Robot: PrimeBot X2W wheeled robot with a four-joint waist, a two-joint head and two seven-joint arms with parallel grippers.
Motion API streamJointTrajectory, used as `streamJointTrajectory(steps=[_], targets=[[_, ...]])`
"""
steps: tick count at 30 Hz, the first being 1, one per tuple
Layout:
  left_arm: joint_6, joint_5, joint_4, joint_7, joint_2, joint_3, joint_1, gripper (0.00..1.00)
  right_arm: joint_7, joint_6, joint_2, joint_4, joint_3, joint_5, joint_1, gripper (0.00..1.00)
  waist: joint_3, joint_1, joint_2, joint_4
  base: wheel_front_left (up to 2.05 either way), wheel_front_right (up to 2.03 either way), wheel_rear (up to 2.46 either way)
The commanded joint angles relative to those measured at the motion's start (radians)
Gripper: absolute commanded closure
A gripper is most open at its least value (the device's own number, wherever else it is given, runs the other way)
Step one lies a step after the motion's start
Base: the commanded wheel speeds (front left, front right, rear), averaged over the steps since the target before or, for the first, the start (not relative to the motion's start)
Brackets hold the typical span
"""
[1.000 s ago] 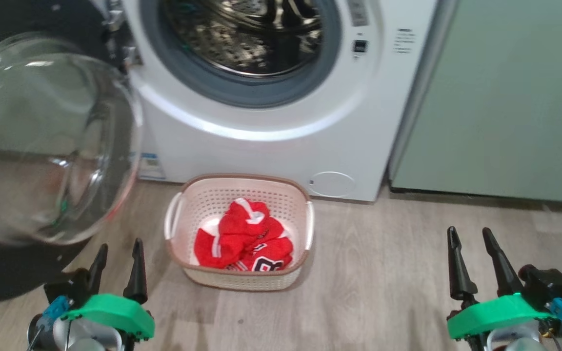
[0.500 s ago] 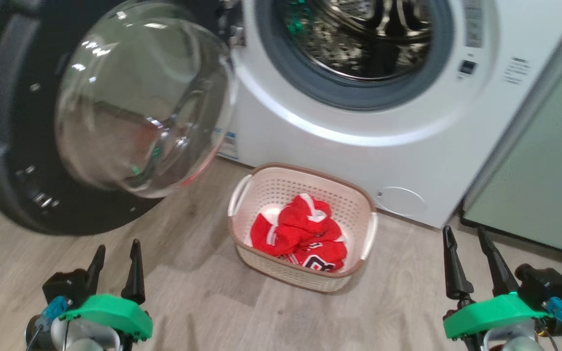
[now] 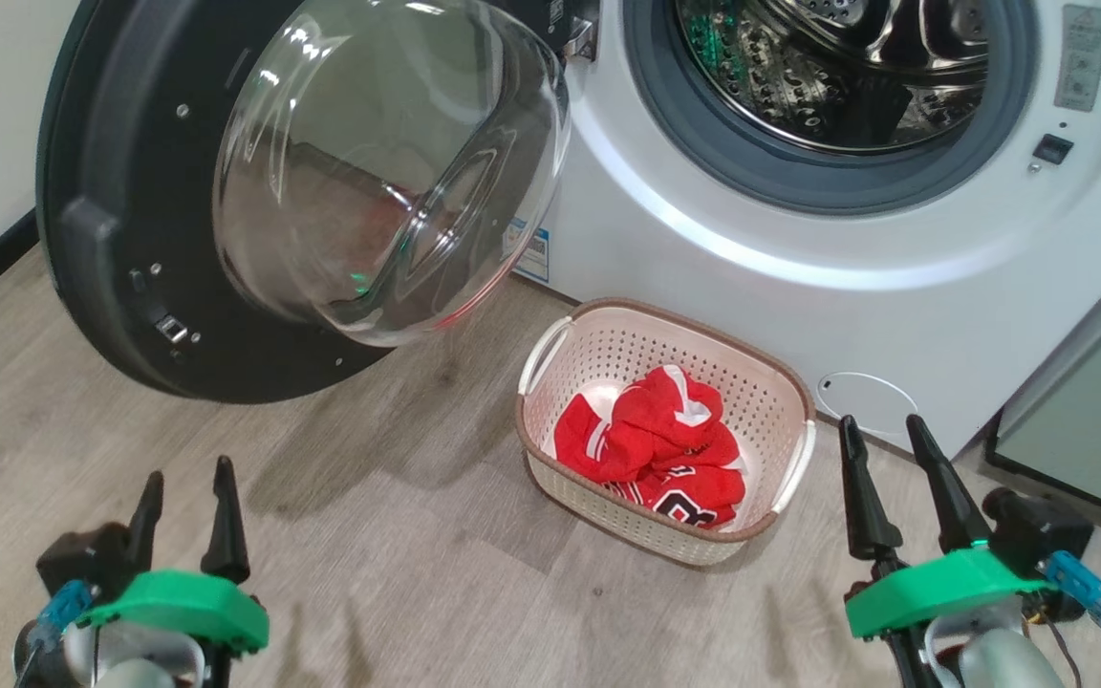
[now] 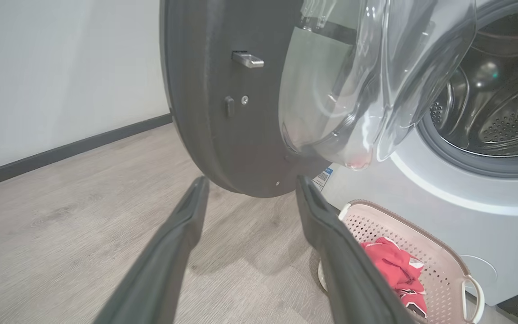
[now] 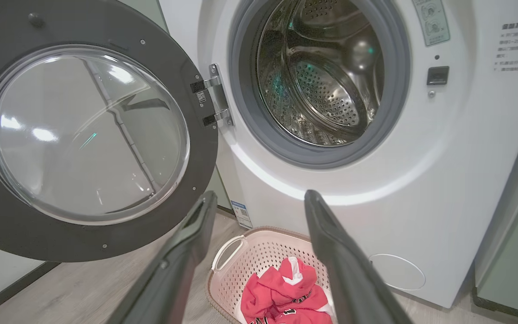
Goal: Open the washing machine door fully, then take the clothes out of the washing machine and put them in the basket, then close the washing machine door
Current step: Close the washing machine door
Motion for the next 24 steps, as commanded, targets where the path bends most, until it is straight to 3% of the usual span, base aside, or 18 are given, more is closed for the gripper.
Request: streamJointTrajectory(steps=[1, 7, 9, 10, 16, 18, 19, 24], targets=[[-0.006, 0.003, -0.038, -0.009, 0.009, 0.04, -0.036, 0.0, -0.006, -0.001, -0.002, -0.024, 0.03, -0.013, -0.042, 0.0, 0.004, 0.0, 0.0, 0.003, 0.0, 0.0, 0.0], [-0.006, -0.001, -0.049, -0.009, 0.002, 0.077, -0.029, 0.01, -0.006, -0.001, -0.002, -0.017, 0.04, -0.01, -0.047, 0.0, 0.0, 0.0, 0.0, 0.0, 0.0, 0.0, 0.0], [-0.006, -0.033, -0.046, -0.009, 0.0, 0.101, -0.033, 0.58, -0.006, -0.001, -0.002, -0.017, 0.039, -0.008, -0.044, 0.0, -0.004, 0.0, 0.0, -0.002, 0.0, 0.0, 0.0], [-0.006, -0.056, -0.045, -0.009, -0.001, 0.118, -0.038, 0.98, -0.006, -0.001, -0.002, -0.017, 0.037, -0.007, -0.042, 0.0, -0.006, 0.0, 0.0, -0.004, 0.0, 0.0, 0.0], [-0.006, -0.236, -0.012, -0.009, 0.035, 0.209, -0.089, 1.0, -0.006, -0.001, -0.002, -0.024, 0.021, -0.002, -0.022, 0.0, -0.018, 0.0, 0.0, -0.012, 0.0, 0.0, 0.0], [-0.006, -0.406, 0.037, 0.03, 0.11, 0.259, -0.152, 1.0, -0.006, -0.001, -0.002, -0.03, 0.01, 0.002, -0.008, 0.0, -0.025, 0.0, 0.0, -0.017, 0.0, 0.0, 0.0], [-0.006, -0.406, 0.037, 0.03, 0.11, 0.259, -0.152, 1.0, -0.006, -0.001, -0.002, -0.03, 0.01, 0.002, -0.008, 0.0, -0.025, 0.0, 0.0, -0.017, 0.0, 0.0, 0.0], [-0.006, -0.676, 0.14, 0.197, 0.242, 0.381, -0.283, 1.0, -0.006, -0.001, -0.002, -0.037, -0.01, 0.006, 0.013, 0.0, -0.033, 0.0, 0.0, -0.034, 0.0, 0.0, 0.0]])
